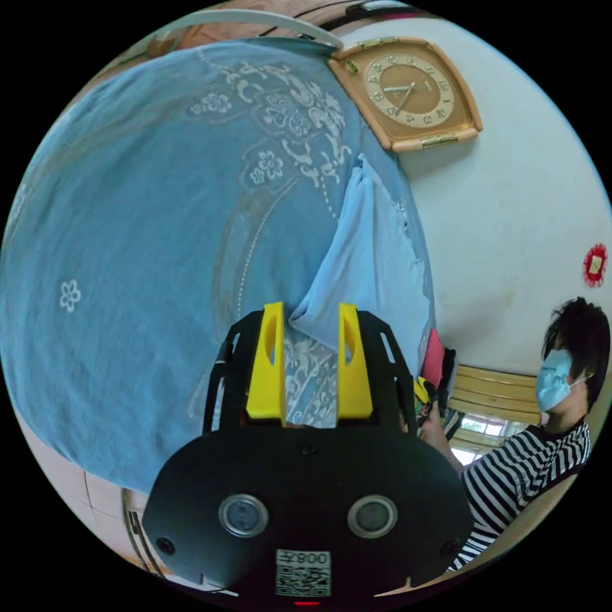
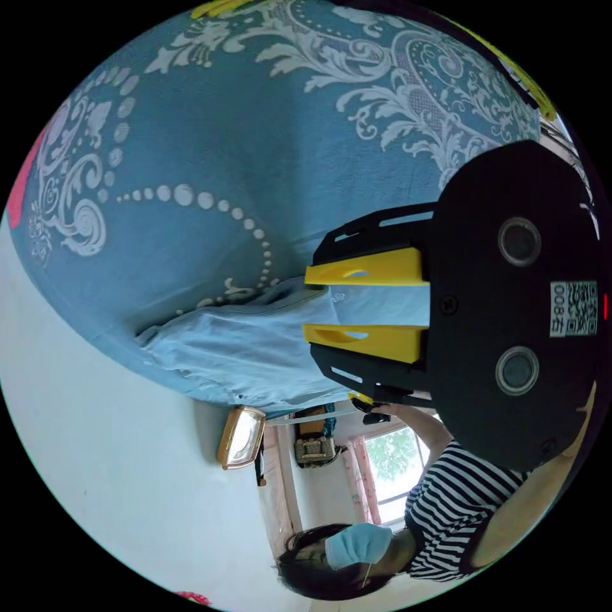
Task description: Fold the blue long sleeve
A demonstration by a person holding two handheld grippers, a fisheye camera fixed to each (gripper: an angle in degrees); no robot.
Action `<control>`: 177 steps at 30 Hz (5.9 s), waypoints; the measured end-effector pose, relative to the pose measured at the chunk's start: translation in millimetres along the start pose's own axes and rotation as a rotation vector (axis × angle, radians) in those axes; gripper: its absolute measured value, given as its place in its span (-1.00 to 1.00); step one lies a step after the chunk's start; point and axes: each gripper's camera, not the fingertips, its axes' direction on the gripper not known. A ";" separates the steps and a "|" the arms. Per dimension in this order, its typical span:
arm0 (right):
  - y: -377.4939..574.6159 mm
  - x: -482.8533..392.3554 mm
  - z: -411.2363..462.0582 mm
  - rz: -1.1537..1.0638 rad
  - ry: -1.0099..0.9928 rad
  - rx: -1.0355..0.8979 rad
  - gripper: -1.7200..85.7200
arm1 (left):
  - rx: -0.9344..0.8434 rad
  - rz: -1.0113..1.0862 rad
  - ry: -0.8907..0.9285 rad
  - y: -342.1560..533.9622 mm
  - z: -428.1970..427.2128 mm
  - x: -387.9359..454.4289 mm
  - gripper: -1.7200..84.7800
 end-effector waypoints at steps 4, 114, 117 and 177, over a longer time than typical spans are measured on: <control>0.7 5.9 18.0 0.015 -0.006 -0.082 -0.84 | -0.048 0.022 -0.054 8.6 4.6 32.0 -0.85; -82.7 -914.2 321.3 -0.527 -0.328 -0.365 -0.89 | 0.221 0.202 0.253 244.8 89.4 126.8 -0.93; -72.9 -943.2 350.6 -0.535 -0.284 -0.386 -0.87 | 0.242 0.153 0.264 239.9 102.3 74.2 -0.93; 172.8 -536.0 148.3 -0.130 -0.462 -0.563 -0.80 | 0.188 -0.293 0.647 264.1 223.7 -232.1 -0.87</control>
